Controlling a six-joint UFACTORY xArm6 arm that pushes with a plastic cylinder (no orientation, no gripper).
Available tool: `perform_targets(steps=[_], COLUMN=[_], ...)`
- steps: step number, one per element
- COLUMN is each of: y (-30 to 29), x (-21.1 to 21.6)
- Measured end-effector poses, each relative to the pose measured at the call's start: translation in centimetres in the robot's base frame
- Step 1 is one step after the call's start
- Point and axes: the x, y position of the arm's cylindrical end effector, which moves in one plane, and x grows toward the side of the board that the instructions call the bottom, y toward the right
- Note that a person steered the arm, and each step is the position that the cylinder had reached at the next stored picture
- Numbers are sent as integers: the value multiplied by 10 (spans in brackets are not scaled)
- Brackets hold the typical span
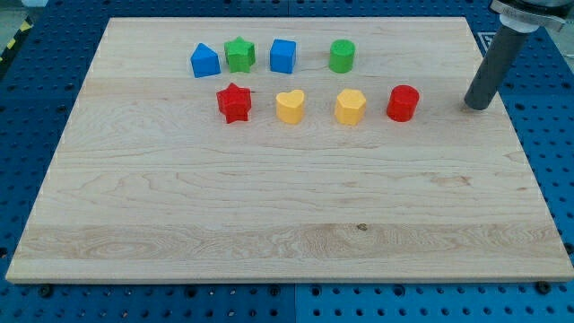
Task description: Move the red circle towards the right of the yellow hexagon
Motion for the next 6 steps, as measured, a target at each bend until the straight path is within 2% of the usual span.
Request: perform_targets(steps=[3,6], y=[-13,-96], x=[-17,-19])
